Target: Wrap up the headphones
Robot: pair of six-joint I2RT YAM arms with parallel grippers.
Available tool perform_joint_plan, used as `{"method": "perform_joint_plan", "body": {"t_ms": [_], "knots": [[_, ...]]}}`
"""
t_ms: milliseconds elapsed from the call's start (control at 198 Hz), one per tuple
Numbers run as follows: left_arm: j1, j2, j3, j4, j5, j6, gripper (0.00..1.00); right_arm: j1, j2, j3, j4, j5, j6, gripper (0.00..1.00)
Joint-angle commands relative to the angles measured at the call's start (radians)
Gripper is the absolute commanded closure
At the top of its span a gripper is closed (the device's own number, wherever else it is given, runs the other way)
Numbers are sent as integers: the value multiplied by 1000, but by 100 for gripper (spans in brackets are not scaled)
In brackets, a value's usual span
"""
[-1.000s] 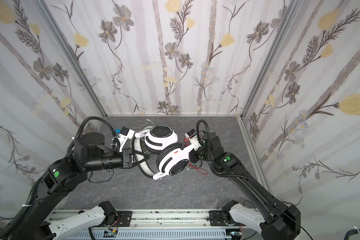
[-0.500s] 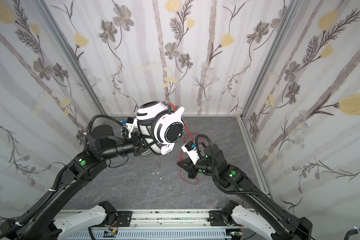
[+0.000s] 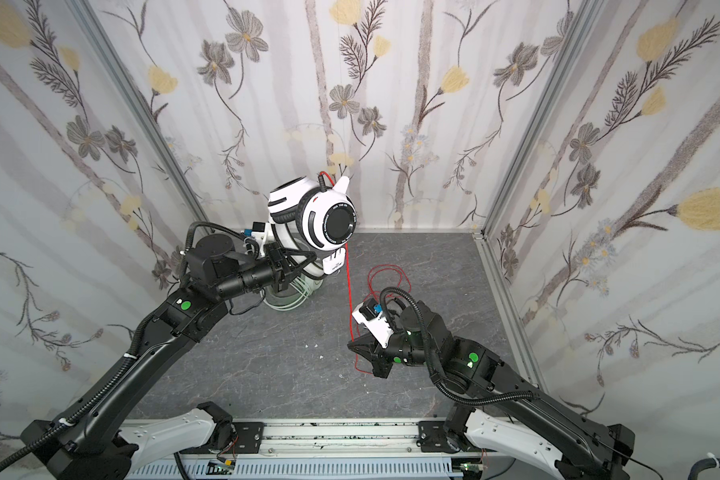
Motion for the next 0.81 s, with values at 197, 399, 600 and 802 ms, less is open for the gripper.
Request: {"method": "perform_joint_plan", "body": {"t_ms": [197,399,600,802], "knots": [[19,16,164,-468,-394,200,100,257,77,147,-207,321,31,100],[14,40,251,-706,-613,324,100,377,178,278,-319,436,42,100],[-14,77,279,-850,-756,434,100,458,282,463,-436,540,22,100],[-82,99,269,-922,-854,572,100,485,344,630,-572,647,-10,100]]}}
